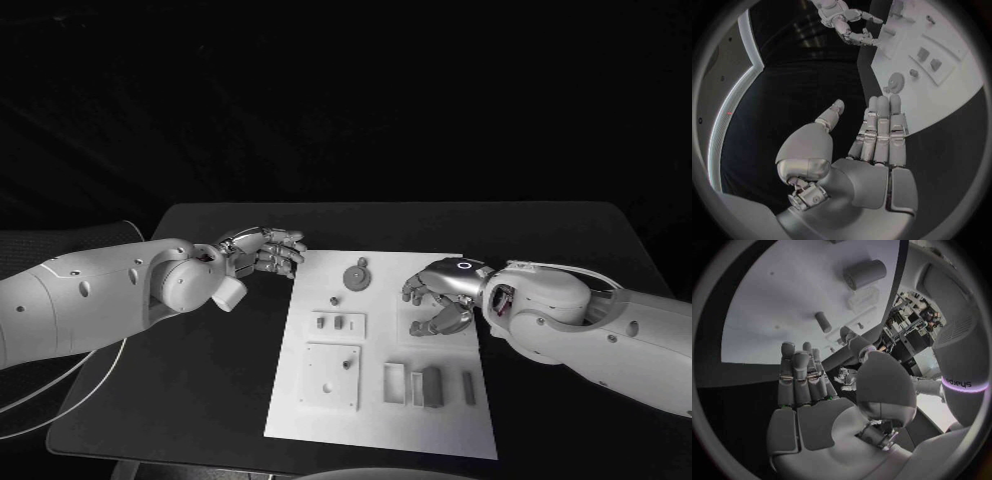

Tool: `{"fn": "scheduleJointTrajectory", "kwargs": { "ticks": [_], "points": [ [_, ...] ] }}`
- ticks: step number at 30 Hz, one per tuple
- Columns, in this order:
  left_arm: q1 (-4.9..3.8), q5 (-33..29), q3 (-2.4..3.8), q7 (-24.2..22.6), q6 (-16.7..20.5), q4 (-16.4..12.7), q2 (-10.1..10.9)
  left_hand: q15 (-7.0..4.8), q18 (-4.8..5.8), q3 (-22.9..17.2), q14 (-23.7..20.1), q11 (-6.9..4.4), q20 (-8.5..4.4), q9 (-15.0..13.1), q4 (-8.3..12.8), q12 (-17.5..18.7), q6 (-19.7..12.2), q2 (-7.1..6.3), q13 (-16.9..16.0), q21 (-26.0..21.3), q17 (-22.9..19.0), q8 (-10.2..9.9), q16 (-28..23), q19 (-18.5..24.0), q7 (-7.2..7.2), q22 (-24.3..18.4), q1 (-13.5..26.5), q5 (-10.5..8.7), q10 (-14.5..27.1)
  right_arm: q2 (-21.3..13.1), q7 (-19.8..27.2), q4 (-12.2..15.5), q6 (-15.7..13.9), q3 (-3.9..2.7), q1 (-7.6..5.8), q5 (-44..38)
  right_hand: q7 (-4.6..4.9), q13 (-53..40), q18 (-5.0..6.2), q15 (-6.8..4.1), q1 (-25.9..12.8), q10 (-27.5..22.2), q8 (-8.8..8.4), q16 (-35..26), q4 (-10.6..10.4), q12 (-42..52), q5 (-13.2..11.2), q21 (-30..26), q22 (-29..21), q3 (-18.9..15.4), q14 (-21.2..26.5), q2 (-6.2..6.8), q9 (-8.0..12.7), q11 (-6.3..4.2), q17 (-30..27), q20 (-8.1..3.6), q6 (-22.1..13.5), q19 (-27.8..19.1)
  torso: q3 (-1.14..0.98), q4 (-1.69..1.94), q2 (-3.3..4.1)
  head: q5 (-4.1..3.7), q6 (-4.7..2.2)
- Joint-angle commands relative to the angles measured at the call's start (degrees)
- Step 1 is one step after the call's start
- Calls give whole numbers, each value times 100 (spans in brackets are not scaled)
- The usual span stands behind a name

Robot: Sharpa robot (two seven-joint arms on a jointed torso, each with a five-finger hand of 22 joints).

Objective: Assemble the parts on the task board

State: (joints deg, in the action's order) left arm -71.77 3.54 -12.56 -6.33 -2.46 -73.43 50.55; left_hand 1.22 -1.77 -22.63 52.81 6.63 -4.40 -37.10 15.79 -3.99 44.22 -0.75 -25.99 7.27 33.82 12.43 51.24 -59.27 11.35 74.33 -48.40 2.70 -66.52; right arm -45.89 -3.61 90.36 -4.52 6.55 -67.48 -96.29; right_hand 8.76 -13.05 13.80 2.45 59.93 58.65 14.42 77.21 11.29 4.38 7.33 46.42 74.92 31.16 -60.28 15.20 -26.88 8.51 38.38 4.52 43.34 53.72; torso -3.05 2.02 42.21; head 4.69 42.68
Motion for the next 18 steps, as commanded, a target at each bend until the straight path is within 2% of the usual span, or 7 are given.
{"fn": "scheduleJointTrajectory", "kwargs": {
  "ticks": [1, 5, 8, 11, 13, 18],
  "points": [
    [-10, -22, 2, -75, -102, 2, -7, 29, -74, 1, -13, -6, 21, 5, 30, 28, 6, 15, 6, -24, -6, -4, -21, 3, 39, -6, -25, 11, 44, 27, -113, -6, 390, 20, 23, -167, 13, 1, 120, -40, 42, 48, 33, 38, 2, 33, 7, 24, 111, -45, -18, -43, -10, -6, -7, 12, 30, -46, 9, 11, -3, -10, 8],
    [-10, -22, 2, -67, -113, 6, -8, 29, -74, 2, -12, -6, 22, 5, 29, 27, 8, 15, 8, -25, -6, -2, -21, 2, 38, -6, -24, 11, 45, 56, -140, 15, 375, 42, 54, -419, -6, -12, 120, -54, 101, 169, 123, 52, 58, 86, 7, 41, 109, -107, -36, -138, -39, -16, -23, 10, 125, -42, 11, 12, 0, -10, 24],
    [-10, -22, 2, -64, -114, 12, -14, 30, -75, 2, -11, -6, 22, 5, 28, 26, 10, 14, 9, -25, -6, -2, -22, 2, 38, -6, -23, 10, 45, 76, -150, 7, 373, 55, 64, -478, -30, -26, 120, -85, 213, 285, 220, 64, 169, 135, 10, 61, 107, -134, -74, -295, -66, -53, -38, -4, 272, -18, 14, 12, -1, -9, 31],
    [-10, -22, 2, -60, -117, 13, -16, 30, -75, 4, -11, -5, 23, 6, 28, 25, 10, 12, 10, -26, -7, -2, -22, 1, 38, -6, -22, 10, 46, 91, -148, 3, 315, 62, 72, -482, -8, -28, 120, -115, 381, 368, 290, 70, 336, 161, 26, 74, 100, -107, -124, -488, -70, -83, -60, -16, 401, 14, 16, 13, -1, -8, 35],
    [-10, -22, 2, -58, -112, 18, -16, 30, -75, 5, -9, -5, 23, 7, 27, 24, 7, 10, 12, -27, -7, -3, -22, -1, 39, -6, -20, 10, 47, 104, -124, 15, 243, 65, 81, -521, -4, -33, 120, -133, 440, 431, 321, 75, 379, 184, 29, 84, 97, -52, -160, -538, -66, -102, -71, -18, 470, 47, 21, 12, 0, -5, 46],
    [-10, -22, 2, -43, -120, 22, -21, 29, -81, 11, 1, -3, 23, 16, 25, 19, -19, 6, 23, -29, -8, -19, -20, -12, 49, -6, -15, 11, 52, 154, -57, 30, 77, 87, 93, -579, 16, -110, 120, -258, 582, 769, 468, 127, 481, 333, 35, 159, 98, 127, -356, -712, -87, -226, -92, -69, 812, 218, 20, 11, 0, -3, 49]
  ]
}}
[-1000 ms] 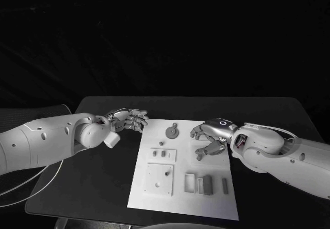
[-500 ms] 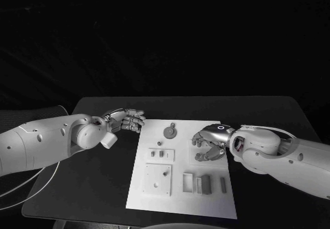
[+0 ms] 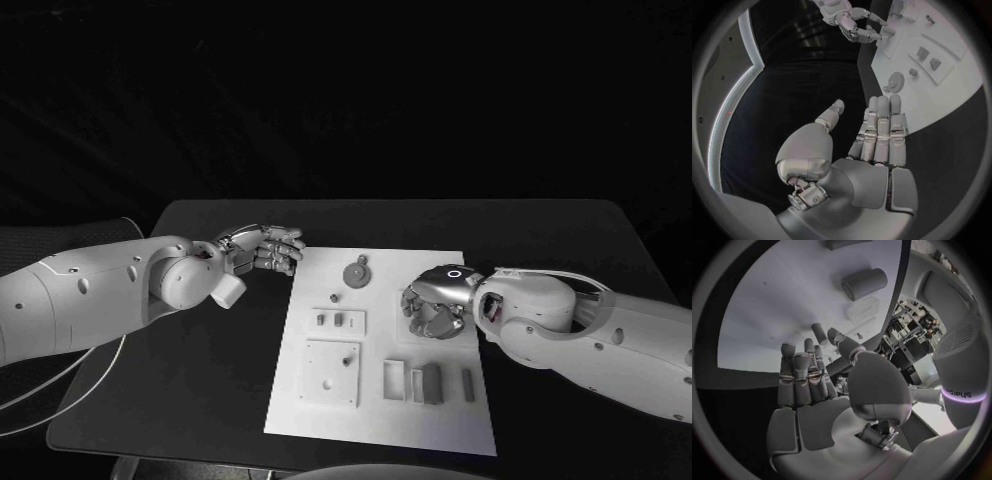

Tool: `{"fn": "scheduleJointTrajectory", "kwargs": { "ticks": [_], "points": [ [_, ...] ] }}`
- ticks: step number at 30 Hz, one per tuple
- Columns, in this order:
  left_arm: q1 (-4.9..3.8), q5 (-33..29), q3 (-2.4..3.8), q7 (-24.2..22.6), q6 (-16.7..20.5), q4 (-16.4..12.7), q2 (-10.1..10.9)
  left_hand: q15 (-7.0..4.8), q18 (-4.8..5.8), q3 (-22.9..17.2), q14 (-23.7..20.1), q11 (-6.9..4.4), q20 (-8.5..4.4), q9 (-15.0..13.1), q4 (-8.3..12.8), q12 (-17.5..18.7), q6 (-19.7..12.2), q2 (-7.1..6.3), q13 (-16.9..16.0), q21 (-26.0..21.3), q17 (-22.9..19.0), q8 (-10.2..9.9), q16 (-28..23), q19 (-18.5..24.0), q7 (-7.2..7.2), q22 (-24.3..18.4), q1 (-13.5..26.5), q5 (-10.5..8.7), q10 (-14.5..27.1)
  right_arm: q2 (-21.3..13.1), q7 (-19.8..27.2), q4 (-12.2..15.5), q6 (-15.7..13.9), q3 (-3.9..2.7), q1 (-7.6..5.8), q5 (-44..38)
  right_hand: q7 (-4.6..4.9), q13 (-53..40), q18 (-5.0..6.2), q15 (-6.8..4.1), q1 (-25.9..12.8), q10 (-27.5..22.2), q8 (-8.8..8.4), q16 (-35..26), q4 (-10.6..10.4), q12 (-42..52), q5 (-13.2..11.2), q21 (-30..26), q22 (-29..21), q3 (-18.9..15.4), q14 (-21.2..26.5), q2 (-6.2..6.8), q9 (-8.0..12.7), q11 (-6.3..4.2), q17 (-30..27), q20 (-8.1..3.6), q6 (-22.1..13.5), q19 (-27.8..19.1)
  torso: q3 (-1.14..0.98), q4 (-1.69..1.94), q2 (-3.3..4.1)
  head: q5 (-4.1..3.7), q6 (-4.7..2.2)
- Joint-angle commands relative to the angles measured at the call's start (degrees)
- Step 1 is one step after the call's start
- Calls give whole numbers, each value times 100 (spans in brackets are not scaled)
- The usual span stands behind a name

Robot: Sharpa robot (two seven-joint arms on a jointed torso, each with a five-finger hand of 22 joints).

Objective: Assemble the parts on the task board

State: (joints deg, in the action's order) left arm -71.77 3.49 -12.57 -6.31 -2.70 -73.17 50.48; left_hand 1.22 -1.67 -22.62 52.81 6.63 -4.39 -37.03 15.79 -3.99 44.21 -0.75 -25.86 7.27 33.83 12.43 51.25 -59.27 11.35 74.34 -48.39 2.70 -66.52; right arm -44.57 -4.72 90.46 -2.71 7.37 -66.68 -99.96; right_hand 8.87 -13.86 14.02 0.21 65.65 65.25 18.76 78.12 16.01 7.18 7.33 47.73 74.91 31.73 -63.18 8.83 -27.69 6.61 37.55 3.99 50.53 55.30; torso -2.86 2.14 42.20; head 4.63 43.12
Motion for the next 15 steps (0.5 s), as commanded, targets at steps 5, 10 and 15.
{"fn": "scheduleJointTrajectory", "kwargs": {
  "ticks": [5, 10, 15],
  "points": [
    [-10, -17, 3, -29, -111, -6, -18, 27, -95, 14, 11, -2, 22, 14, 20, 15, -35, 8, 16, -29, -8, -28, -16, -22, 56, -6, -9, 11, 53, 61, 37, -18, -108, 26, 22, -276, -50, -145, 98, -127, 44, 334, 103, 12, 5, 156, 34, 41, 92, 296, -161, -165, -17, -140, -46, -47, 307, 134, 1, 2, -1, 6, 24],
    [-10, -17, 3, -22, -113, 1, -19, 25, -97, 16, 16, -3, 22, 15, 18, 12, -39, 9, 18, -29, -7, -31, -14, -27, 58, -6, -6, 11, 50, 96, 47, -18, -59, 46, 35, -280, -56, -162, 98, -134, 48, 340, 103, 10, 18, 155, 33, 42, 93, 326, -172, -195, -16, -146, -49, -52, 323, 139, -1, 0, 0, 13, 39],
    [-10, -17, 3, -10, -123, 0, -18, 24, -99, 16, 21, -5, 21, 16, 18, 9, -42, 11, 19, -29, -6, -32, -11, -32, 59, -6, -7, 11, 47, 103, 32, -30, -14, 68, 38, -322, -72, -186, 98, -142, 57, 358, 115, 11, 33, 161, 32, 48, 97, 358, -189, -233, -22, -155, -52, -58, 362, 148, -1, 2, 0, 16, 44]
  ]
}}
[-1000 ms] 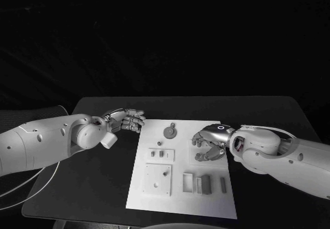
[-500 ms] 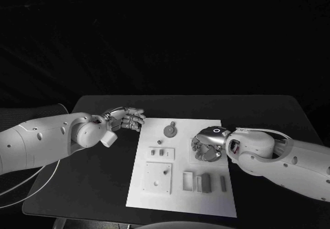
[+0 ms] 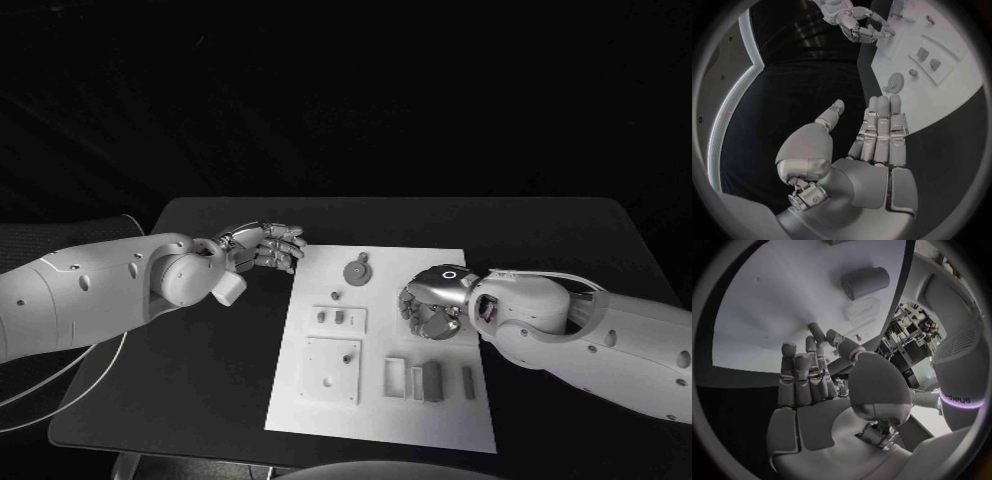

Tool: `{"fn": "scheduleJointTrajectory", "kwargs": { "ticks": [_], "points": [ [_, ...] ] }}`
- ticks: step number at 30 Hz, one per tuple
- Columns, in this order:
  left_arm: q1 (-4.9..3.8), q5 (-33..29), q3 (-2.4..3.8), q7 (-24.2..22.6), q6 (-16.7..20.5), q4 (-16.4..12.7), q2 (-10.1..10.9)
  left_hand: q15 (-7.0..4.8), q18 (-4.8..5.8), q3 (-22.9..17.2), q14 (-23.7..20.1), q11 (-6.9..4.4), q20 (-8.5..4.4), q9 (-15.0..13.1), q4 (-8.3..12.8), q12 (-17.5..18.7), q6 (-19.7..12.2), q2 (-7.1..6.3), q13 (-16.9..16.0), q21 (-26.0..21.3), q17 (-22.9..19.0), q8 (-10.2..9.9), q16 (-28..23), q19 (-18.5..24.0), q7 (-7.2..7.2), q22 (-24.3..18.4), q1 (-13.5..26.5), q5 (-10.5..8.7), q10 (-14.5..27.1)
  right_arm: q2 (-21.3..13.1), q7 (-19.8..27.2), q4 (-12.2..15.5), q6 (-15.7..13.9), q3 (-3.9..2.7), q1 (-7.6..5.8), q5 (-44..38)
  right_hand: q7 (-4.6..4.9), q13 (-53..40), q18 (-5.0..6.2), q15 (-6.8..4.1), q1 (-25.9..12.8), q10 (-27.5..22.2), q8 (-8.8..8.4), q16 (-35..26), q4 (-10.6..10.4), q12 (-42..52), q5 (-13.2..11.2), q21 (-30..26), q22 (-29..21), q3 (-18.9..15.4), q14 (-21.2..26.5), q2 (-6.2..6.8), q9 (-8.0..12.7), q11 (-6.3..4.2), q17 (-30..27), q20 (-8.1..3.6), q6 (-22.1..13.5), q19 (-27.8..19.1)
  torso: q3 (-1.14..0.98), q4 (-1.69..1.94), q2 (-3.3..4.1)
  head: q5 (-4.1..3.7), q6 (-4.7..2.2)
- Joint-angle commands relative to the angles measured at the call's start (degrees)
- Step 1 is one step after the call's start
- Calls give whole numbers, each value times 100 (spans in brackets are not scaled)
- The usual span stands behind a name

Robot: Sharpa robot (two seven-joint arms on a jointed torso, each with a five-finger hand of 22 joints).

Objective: Assemble the parts on the task board

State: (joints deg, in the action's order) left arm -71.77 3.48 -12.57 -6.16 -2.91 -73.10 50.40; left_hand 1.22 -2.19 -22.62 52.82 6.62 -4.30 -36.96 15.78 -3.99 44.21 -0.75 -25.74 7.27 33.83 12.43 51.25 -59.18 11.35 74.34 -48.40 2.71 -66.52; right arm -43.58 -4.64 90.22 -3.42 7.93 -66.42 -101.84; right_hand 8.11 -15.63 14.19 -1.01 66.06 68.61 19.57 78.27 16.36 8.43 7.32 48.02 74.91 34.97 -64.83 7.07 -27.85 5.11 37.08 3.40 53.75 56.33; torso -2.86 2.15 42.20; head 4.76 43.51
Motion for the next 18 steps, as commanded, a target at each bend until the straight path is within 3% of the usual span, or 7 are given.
{"fn": "scheduleJointTrajectory", "kwargs": {
  "ticks": [1, 12, 18],
  "points": [
    [-10, -16, 3, -20, -107, -8, -8, 24, -46, 17, 21, -4, 11, 10, 18, 8, -42, 10, 7, -29, -6, -32, -11, -41, 59, -6, -6, 11, 46, 2, 16, -8, 57, 15, 12, -157, 2, -13, 81, -22, 18, 25, 36, -4, -1, 37, 32, 20, 98, 38, -26, -64, -7, -7, -5, 0, 46, 47, -2, 0, 0, 5, 12],
    [-10, -16, 3, -15, -102, -13, -4, 22, -47, 20, 27, -6, 11, 12, 14, 5, -45, 11, 10, -30, -6, -34, -8, -46, 60, -5, -1, 10, 41, 70, -48, -74, -6, 79, 13, -583, -16, -52, 81, -26, -35, 33, 42, -18, -9, 29, 32, 20, 100, 57, -30, -40, -11, -12, -15, 0, 94, 44, -2, 1, -1, 21, 36],
    [-10, -16, 3, -15, -105, -9, -4, 21, -48, 22, 28, -6, 11, 12, 10, 4, -47, 14, 12, -31, -6, -35, -8, -49, 61, -5, 4, 10, 40, 76, -42, -67, -5, 84, 19, -618, -62, -125, 81, -60, 33, 118, 80, -19, 14, 61, 34, 28, 105, 170, -54, -274, -30, -48, -20, -12, 216, 47, 2, 1, -1, 20, 49]
  ]
}}
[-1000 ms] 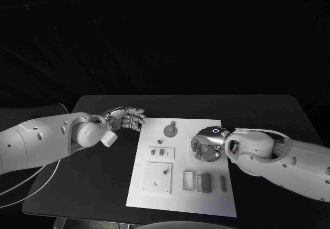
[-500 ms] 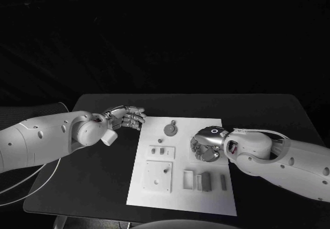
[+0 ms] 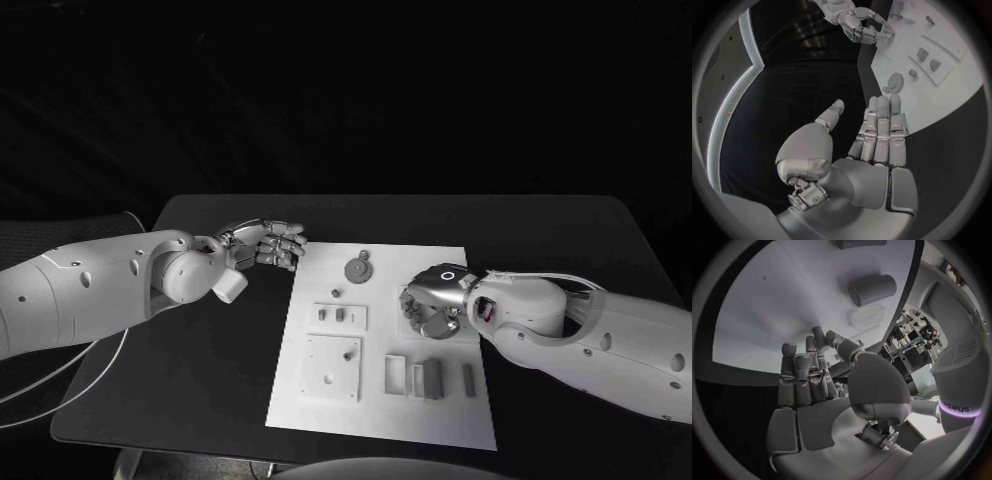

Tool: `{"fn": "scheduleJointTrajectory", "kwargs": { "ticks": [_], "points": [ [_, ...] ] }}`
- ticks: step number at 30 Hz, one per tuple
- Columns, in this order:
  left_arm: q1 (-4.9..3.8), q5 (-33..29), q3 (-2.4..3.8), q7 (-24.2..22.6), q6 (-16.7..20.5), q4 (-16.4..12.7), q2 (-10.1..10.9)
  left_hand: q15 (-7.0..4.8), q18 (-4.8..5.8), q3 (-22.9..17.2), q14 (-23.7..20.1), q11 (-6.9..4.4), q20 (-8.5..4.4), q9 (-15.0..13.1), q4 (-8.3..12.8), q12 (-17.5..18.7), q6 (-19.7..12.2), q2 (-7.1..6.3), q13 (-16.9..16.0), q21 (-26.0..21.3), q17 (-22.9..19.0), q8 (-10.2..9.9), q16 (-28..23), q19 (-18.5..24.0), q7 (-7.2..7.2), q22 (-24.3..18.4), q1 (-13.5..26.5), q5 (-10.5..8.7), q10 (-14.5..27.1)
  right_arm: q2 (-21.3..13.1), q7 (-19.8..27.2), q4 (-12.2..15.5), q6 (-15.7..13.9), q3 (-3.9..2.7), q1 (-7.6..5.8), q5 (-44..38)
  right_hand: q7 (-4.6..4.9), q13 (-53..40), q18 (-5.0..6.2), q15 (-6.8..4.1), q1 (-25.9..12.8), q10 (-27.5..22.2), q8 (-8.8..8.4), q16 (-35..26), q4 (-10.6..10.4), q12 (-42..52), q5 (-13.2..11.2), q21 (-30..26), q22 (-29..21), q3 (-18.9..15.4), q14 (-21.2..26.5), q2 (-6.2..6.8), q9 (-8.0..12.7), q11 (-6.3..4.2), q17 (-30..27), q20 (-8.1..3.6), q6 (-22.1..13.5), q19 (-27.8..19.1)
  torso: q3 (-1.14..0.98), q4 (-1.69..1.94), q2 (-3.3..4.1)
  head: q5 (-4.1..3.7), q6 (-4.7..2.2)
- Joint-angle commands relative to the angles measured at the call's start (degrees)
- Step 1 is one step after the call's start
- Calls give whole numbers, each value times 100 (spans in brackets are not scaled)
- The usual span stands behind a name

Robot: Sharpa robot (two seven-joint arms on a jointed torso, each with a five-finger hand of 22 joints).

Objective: Assemble the parts on the task board

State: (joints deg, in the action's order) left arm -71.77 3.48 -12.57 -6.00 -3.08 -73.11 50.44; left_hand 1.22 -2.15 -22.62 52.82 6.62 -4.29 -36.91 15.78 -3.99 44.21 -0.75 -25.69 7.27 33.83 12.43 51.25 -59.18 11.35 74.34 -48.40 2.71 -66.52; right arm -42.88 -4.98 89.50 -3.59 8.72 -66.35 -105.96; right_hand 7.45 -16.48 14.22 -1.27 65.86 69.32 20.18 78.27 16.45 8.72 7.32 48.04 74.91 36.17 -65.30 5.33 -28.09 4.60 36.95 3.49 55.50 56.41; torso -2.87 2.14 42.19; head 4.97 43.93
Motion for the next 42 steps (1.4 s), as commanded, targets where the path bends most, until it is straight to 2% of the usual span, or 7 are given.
{"fn": "scheduleJointTrajectory", "kwargs": {
  "ticks": [1, 8, 23, 31, 34, 38, 42],
  "points": [
    [-10, -16, 3, -33, -89, -8, -8, 21, -53, 22, 28, -6, 10, 7, 9, 4, -47, 15, 7, -31, -6, -35, -8, -50, 61, -6, 5, 10, 41, 7, -7, 6, 7, 5, 13, -212, -3, -73, 78, -50, 138, 89, 22, -29, -73, 43, 52, 14, 93, 321, -24, -50, -6, -11, -15, -17, 89, 55, 3, 0, 0, -2, 10],
    [-10, -16, 3, -31, -96, -10, -8, 20, -53, 25, 31, -7, 10, 8, 4, 2, -48, 17, 9, -32, -6, -35, -7, -53, 62, -6, 13, 10, 38, -1, -56, 38, -139, 5, 24, -321, -61, -183, 78, -105, 126, 233, 61, -18, -49, 90, 33, 63, 107, 627, -121, -163, -38, -71, -19, -46, 233, 144, 1, 3, 0, 4, 21],
    [-10, -4, 3, -17, -118, -2, -11, 13, -59, 26, 46, -19, 5, 10, 0, -15, -49, 25, 9, -32, -3, -36, 1, -70, 60, -3, 15, 11, 4, -97, -85, 262, -289, -5, 28, -338, -96, -255, 78, -143, 97, 313, 86, -5, -29, 110, 29, 106, 106, 695, -208, -156, -71, -110, -19, -88, 312, 228, -3, -5, -1, 22, 8],
    [-10, -1, 3, -24, -114, -3, -6, 12, -60, 27, 48, -24, 4, 11, 1, -21, -50, 24, 8, -33, -3, -36, 2, -73, 60, -2, 16, 10, -8, -134, -158, 479, -342, -133, 8, -474, -105, -273, 78, -152, 94, 333, 93, -4, -26, 113, 29, 112, 105, 707, -227, -131, -81, -120, -19, -100, 332, 246, 2, -2, -1, 34, 1],
    [-10, -1, 3, -21, -90, -7, -1, 11, -61, 25, 48, -26, 3, 11, 4, -23, -50, 26, 8, -34, -3, -36, 2, -74, 59, -2, 11, 11, -12, -138, -181, 654, -352, -183, -20, -552, -107, -277, 78, -154, 95, 336, 94, -4, -23, 113, 29, 114, 104, 710, -231, -122, -83, -122, -19, -103, 337, 250, 3, -3, 0, 82, 8],
    [-10, -1, 3, -30, -91, -5, -19, 10, -61, 25, 49, -27, 2, 12, 5, -23, -51, 25, 8, -35, -3, -36, 2, -75, 59, -2, 10, 11, -14, -69, -184, 848, -357, -207, -112, -561, -110, -283, 78, -156, 91, 343, 95, -6, -25, 113, 29, 115, 103, 713, -236, -110, -85, -125, -20, -106, 344, 254, 2, -3, -1, 89, 7],
    [-10, 2, 3, -41, -91, 8, -49, 10, -60, 26, 49, -27, 3, 12, 5, -23, -51, 25, 8, -35, -4, -36, 2, -76, 59, -2, 10, 10, -16, 141, -138, 910, -362, -215, -117, -557, -111, -285, 78, -157, 91, 344, 95, -7, -26, 112, 29, 115, 103, 716, -237, -108, -86, -125, -20, -107, 346, 256, 11, -7, -3, 116, -5]
  ]
}}
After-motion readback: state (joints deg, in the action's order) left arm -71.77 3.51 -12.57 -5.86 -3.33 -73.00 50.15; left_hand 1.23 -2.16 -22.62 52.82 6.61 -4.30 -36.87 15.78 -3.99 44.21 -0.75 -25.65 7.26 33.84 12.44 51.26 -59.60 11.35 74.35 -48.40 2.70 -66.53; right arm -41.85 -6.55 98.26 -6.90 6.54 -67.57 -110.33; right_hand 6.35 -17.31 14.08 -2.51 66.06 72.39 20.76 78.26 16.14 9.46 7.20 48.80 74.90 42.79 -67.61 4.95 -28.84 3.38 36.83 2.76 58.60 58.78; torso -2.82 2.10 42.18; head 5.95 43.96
